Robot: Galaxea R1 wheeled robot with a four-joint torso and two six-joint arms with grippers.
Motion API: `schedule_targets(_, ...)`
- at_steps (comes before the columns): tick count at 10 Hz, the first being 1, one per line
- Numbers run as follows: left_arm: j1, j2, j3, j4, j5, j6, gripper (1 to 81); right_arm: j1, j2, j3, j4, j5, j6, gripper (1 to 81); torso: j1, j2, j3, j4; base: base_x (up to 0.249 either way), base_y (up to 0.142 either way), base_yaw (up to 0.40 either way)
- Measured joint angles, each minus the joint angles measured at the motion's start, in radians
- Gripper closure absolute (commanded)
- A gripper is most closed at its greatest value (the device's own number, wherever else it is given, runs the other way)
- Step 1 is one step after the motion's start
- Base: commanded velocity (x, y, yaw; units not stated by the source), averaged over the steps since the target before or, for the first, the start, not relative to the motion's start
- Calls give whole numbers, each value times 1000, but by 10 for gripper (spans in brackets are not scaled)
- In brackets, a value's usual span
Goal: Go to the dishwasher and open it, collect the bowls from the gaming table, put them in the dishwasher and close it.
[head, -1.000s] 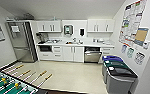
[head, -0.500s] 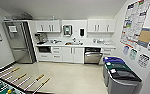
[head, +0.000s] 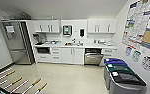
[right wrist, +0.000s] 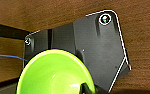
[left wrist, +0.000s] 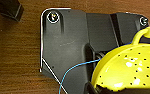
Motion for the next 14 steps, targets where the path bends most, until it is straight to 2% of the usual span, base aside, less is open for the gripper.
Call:
schedule_targets(8, 0, 0, 0, 0, 0, 0, 811, -3, 0, -3, 0, 1, 0, 811, 0, 0, 0, 0, 191, 0, 0)
schedule_targets(14, -1, 0, 0, 0, 0, 0, 811, -1, -1, -6, 0, 2, 0, 811, 1, 0, 0, 0, 191, -72, 0)
